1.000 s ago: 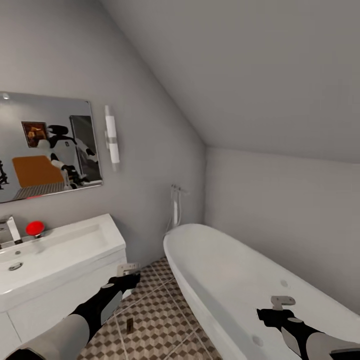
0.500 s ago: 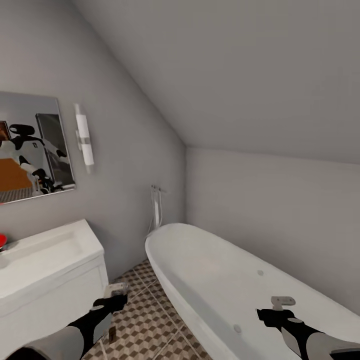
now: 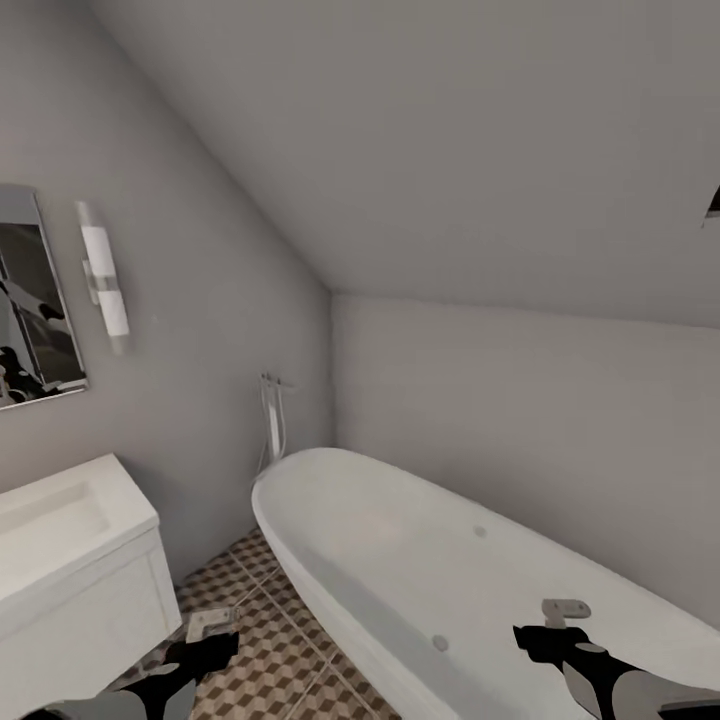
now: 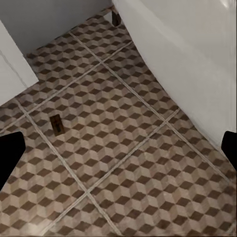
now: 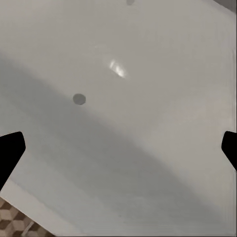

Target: Take the four mousetraps from the cabinet in the bathroom and place them on the bathroom floor. Make sure all four end up on the same floor surface, and ensure that at least two of them are either under or directly next to the same bathroom sink.

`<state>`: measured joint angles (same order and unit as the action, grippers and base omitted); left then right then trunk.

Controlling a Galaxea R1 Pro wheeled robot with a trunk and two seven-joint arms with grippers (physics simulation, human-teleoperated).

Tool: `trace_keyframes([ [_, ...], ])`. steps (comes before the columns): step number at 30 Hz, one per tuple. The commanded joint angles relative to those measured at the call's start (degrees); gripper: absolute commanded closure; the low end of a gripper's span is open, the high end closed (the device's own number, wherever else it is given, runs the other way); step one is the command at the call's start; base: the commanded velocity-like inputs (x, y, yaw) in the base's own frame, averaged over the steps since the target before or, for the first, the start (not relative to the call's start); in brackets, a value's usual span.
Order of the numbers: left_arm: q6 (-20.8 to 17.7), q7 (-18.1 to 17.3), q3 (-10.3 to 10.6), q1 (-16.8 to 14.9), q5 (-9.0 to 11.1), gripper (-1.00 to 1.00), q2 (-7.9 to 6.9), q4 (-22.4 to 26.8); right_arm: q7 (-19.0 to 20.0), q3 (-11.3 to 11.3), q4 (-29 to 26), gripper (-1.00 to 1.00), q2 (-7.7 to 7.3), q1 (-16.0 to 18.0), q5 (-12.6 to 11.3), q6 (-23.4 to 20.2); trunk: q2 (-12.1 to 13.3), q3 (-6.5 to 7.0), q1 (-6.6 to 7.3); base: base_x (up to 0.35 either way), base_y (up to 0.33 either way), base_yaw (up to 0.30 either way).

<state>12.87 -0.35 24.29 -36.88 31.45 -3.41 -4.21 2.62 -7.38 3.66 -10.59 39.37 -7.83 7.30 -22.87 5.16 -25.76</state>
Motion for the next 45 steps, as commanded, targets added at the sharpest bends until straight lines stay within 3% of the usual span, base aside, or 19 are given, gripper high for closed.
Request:
trace_keyframes([
  [1, 0.34, -0.91, 0.37, 0.03, 0.24, -1.00, 0.00, -0.20, 0.27, -0.46, 0.28, -1.00, 0.02, 0.08, -0.61, 0.43, -0.05, -0.02, -0.03, 0.000, 0.000, -0.279],
  [8, 0.50, -4.20, 0.32, 0.27, 0.27, -1.00, -0.18, -0.21, 0.33, -0.45, 0.30, -1.00, 0.06, 0.00, -0.61, 0.43, -0.05, -0.02, -0.03, 0.000, 0.000, -0.279],
  [22, 0.61, -4.33, 0.56, 0.33, 0.33, -1.00, 0.41, 0.54, 0.51, -0.44, 0.30, -1.00, 0.27, -0.06, -0.61, 0.43, -0.05, -0.02, -0.03, 0.000, 0.000, -0.279],
  [32, -0.05, -4.23, 0.70, 0.31, 0.13, -1.00, 0.67, 7.10, 0.62, -0.44, 0.30, -1.00, 0.30, -0.08, -0.61, 0.43, -0.05, -0.02, -0.03, 0.000, 0.000, -0.279],
  [45, -0.18, -4.20, 0.75, 0.17, 0.10, -1.00, 0.49, 8.53, 0.63, -0.44, 0.30, -1.00, 0.39, -0.09, -0.61, 0.43, -0.05, -0.02, -0.03, 0.000, 0.000, -0.279],
])
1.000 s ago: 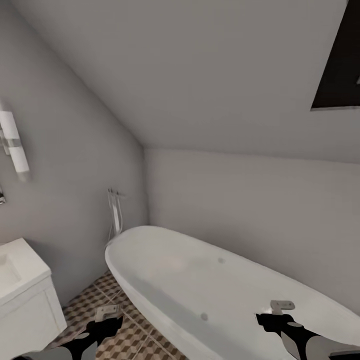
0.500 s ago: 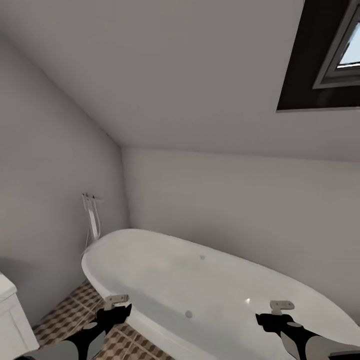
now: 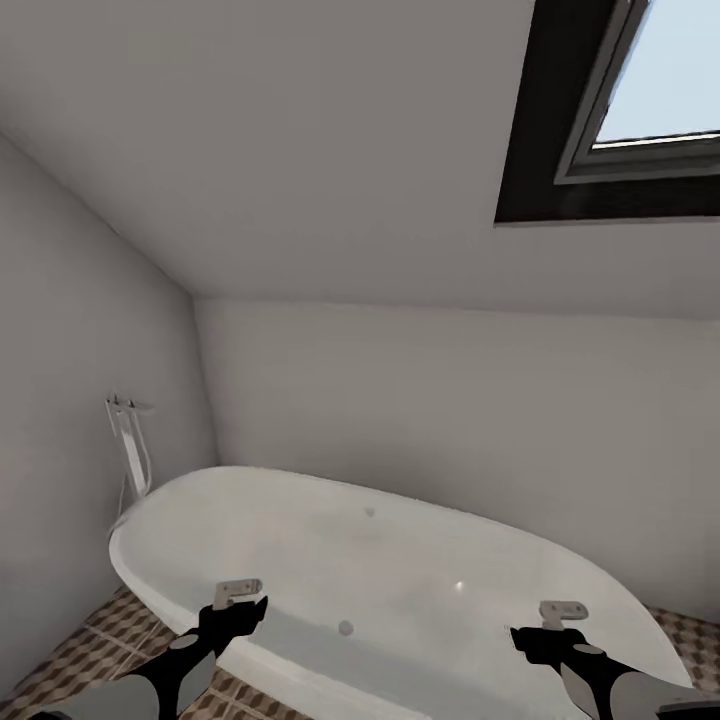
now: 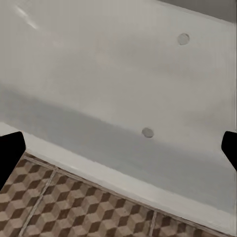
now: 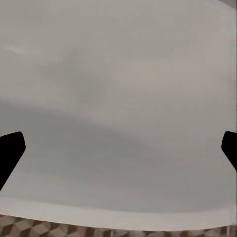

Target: Take the four mousetraps from the cabinet in the bathroom and place them on the bathroom floor. Make sure all four end up on the same floor surface, and ensure that at least two of them are either under or directly next to the same bathroom sink.

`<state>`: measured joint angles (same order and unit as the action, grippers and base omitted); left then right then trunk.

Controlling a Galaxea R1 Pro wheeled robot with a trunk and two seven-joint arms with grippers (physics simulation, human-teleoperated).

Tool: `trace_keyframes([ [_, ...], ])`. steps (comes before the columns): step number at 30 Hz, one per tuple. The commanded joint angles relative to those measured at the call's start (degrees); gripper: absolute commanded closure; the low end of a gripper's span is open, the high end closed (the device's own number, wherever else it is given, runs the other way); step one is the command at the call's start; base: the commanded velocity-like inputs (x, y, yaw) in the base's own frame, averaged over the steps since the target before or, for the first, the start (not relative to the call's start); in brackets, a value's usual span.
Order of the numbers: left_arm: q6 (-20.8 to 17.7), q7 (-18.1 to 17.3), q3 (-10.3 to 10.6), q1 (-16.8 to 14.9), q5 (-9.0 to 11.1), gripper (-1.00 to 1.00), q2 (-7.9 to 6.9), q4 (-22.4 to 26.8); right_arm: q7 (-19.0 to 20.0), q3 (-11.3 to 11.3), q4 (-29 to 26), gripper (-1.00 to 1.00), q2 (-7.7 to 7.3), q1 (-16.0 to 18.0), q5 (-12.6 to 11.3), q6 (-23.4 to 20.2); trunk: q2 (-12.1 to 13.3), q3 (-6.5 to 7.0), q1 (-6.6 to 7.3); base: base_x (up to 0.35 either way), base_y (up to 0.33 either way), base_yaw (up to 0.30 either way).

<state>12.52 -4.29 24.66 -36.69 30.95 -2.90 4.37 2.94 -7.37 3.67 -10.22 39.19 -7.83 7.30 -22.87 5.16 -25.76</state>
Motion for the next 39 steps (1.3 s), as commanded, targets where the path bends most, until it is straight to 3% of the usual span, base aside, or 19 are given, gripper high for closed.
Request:
trace_keyframes([
  [1, 0.18, -0.25, 0.38, -0.01, 0.60, -1.00, 0.05, -0.04, 0.31, -0.46, 0.28, -1.00, 0.02, 0.10, -0.61, 0.43, -0.05, -0.03, -0.02, 0.000, 0.000, -0.279],
  [39, 0.22, -0.19, 0.38, -0.04, 0.60, -1.00, 0.13, -0.06, 0.57, -0.46, 0.28, -1.00, 0.03, 0.10, -0.61, 0.34, -0.05, -0.03, -0.02, 0.000, 0.000, -0.279],
])
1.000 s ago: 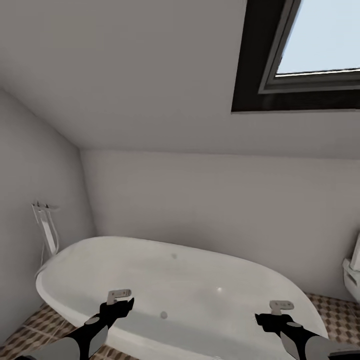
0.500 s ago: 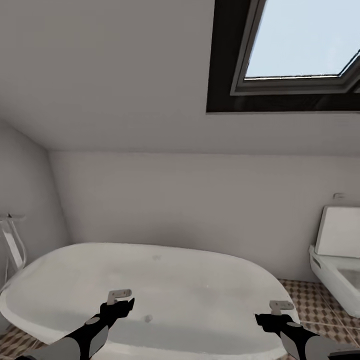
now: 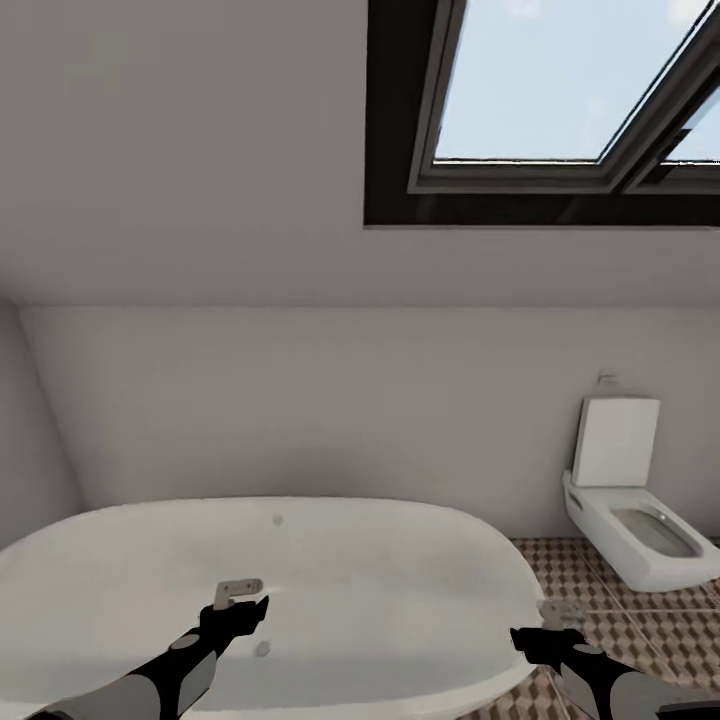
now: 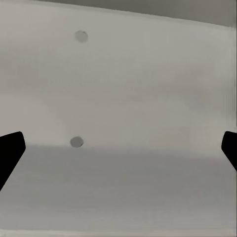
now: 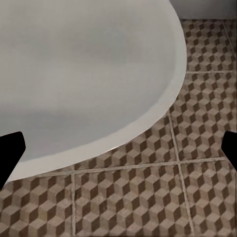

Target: Take the four mousetraps from the cabinet in the bathroom and place them on the bathroom floor. Make sure all four end up on the same floor surface, and ensure that at least two of them are either under or directly next to the same bathroom sink.

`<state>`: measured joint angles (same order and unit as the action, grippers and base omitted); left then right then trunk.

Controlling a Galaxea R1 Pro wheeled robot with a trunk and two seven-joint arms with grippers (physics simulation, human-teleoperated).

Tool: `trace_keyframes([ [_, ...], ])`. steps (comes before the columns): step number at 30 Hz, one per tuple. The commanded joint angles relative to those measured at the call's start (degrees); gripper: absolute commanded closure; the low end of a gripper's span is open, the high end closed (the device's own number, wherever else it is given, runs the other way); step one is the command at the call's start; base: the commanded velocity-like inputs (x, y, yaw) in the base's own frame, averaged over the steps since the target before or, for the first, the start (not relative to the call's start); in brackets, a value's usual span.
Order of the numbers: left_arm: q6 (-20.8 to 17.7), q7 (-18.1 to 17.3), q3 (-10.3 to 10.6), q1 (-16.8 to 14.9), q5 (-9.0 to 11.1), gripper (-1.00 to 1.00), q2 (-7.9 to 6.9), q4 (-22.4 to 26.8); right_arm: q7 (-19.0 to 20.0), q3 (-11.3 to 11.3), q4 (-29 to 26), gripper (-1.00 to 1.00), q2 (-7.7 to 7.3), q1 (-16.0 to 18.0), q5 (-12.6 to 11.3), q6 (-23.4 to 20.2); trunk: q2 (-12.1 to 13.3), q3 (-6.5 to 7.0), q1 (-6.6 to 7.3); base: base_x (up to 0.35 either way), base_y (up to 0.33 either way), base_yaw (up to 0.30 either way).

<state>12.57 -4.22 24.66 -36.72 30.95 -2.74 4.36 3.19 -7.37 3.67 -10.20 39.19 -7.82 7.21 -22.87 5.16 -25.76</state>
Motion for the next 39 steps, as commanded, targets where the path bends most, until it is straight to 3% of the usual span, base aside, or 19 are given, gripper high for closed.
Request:
trace_keyframes([
  [1, 0.17, -0.26, 0.39, 0.00, 0.60, -1.00, -0.04, -0.05, 0.32, -0.47, 0.28, -1.00, 0.01, 0.10, -0.62, 0.43, -0.05, -0.03, -0.02, 0.000, 0.000, -0.279],
  [39, 0.17, -0.26, 0.39, 0.00, 0.53, -1.00, -0.07, -0.05, 0.32, -0.47, 0.28, -1.00, 0.10, 0.10, -0.62, 0.44, -0.05, 0.39, -0.02, 0.000, 0.000, -0.271],
])
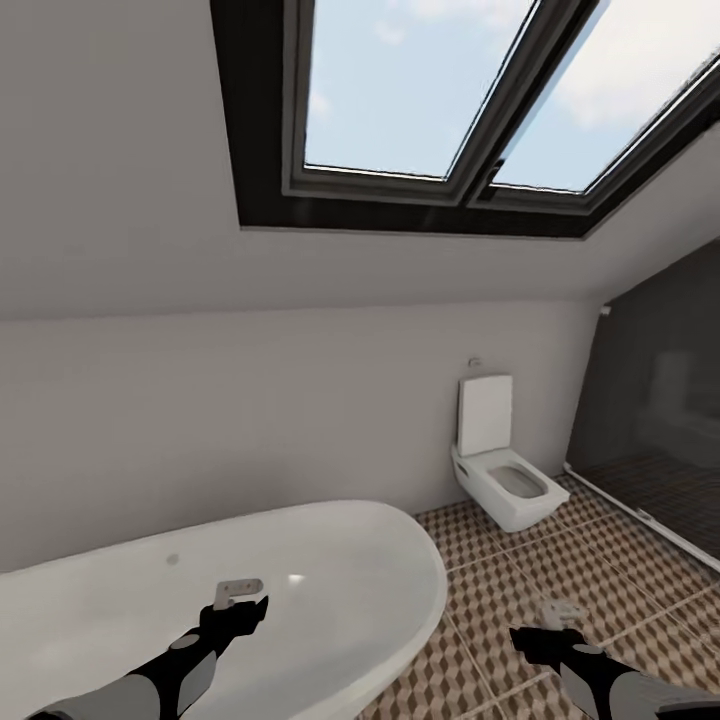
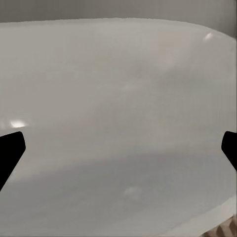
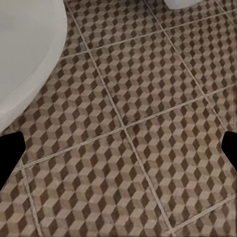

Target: Take the four mousetraps from the cabinet in the bathroom and place them on the bathroom floor. Make sure all four end up on the same floor surface, and ensure that at least two of them are either under or directly next to the same bathroom sink.

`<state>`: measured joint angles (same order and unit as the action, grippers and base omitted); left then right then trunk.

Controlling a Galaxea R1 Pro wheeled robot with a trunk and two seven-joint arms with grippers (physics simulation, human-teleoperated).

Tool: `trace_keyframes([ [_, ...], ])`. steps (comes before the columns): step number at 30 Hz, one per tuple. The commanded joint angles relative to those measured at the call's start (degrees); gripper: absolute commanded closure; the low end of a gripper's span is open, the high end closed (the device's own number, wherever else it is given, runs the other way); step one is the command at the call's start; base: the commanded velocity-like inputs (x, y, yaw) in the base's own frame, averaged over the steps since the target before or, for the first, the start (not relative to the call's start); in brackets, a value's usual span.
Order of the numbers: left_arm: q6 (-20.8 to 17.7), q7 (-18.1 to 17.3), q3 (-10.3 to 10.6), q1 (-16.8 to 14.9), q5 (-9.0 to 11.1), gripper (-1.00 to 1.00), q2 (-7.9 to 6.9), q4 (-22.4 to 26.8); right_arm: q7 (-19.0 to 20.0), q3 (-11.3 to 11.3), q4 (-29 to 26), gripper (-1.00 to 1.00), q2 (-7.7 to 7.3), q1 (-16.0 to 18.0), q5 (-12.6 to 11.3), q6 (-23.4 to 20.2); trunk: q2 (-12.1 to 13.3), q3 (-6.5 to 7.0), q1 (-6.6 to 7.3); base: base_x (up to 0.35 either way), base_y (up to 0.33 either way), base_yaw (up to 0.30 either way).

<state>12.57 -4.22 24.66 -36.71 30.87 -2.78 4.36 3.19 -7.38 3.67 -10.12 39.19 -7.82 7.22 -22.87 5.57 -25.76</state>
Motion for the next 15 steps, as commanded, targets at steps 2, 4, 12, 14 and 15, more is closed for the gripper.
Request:
trace_keyframes([
  [2, 0.17, -0.26, 0.39, -0.02, 0.60, -1.00, -0.03, -0.05, 0.32, -0.46, 0.28, -1.00, 0.02, 0.10, -0.62, 0.43, -0.05, 0.02, -0.03, 0.000, 0.000, -0.274],
  [4, 0.17, -0.26, 0.39, -0.02, 0.61, -1.00, 0.02, -0.05, 0.32, -0.45, 0.28, -1.00, 0.02, 0.10, -0.62, 0.43, -0.05, 0.06, -0.03, 0.000, 0.000, -0.274],
  [12, 0.17, -0.26, 0.37, -0.01, 0.60, -1.00, -0.03, -0.05, 0.32, -0.46, 0.28, -1.00, 0.02, 0.10, -0.62, 0.43, -0.05, 0.23, -0.03, 0.000, 0.000, -0.274],
  [14, 0.17, -0.26, 0.38, -0.02, 0.60, -1.00, -0.03, -0.05, 0.32, -0.47, 0.28, -1.00, 0.02, 0.10, -0.62, 0.43, -0.05, 0.27, -0.03, 0.000, 0.000, -0.274],
  [15, 0.17, -0.26, 0.38, -0.02, 0.59, -1.00, -0.03, -0.05, 0.32, -0.46, 0.28, -1.00, 0.02, 0.10, -0.62, 0.43, -0.05, 0.29, -0.03, 0.000, 0.000, -0.274],
])
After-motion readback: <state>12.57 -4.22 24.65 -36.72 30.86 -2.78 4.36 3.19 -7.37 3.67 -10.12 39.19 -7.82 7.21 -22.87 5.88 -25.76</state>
